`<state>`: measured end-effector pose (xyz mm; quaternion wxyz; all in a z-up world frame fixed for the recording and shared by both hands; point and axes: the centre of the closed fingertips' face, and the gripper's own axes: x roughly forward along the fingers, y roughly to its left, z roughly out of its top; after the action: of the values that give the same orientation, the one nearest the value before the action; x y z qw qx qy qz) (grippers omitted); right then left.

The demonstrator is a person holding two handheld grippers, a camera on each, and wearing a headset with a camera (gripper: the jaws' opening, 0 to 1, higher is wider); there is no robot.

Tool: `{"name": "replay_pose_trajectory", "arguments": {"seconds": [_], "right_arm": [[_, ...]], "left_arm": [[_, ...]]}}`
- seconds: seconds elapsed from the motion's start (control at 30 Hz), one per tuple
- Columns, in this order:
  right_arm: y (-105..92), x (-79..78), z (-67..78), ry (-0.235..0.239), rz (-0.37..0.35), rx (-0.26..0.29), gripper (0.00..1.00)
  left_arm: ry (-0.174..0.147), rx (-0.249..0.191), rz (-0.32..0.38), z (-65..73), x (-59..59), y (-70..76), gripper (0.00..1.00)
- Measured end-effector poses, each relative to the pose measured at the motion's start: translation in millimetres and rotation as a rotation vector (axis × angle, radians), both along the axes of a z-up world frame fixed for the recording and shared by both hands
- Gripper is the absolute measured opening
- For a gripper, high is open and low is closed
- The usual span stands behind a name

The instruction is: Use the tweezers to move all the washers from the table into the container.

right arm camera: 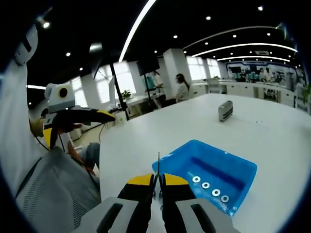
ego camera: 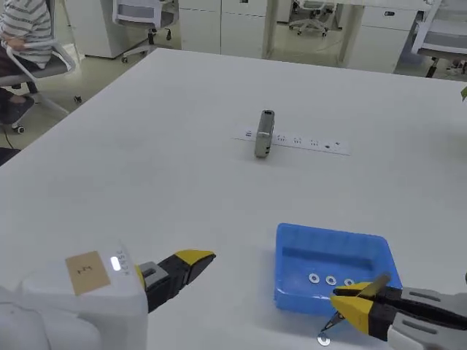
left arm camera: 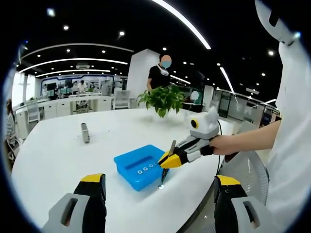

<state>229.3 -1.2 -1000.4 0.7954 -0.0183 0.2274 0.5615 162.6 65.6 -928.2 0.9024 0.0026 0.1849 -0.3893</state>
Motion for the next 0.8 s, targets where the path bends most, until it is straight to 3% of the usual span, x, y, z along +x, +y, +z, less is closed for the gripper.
{"name": "replay_pose_trajectory", "arguments": {"seconds": [0.07,0.3,0.6,0.8], "right_arm": [[-0.8,0.4,-3.3,0.023,-0.007,0.002,0.03],[-2.0,-0.3,-16.9,0.031,-0.001,-0.037,0.03],[-0.3,-1.2,-24.4,0.013,0.017,-0.072,0.03],[5.1,-7.3,-27.6,-0.027,0.064,-0.115,0.04]], "left_arm": [[0.000,-0.002,0.001,0.2,0.0,0.3,0.94],[0.005,0.003,0.004,-1.6,-1.1,1.5,0.94],[0.005,0.005,0.007,-1.8,-1.3,2.1,0.94],[0.006,0.005,0.006,-2.2,-1.8,1.7,0.94]]}}
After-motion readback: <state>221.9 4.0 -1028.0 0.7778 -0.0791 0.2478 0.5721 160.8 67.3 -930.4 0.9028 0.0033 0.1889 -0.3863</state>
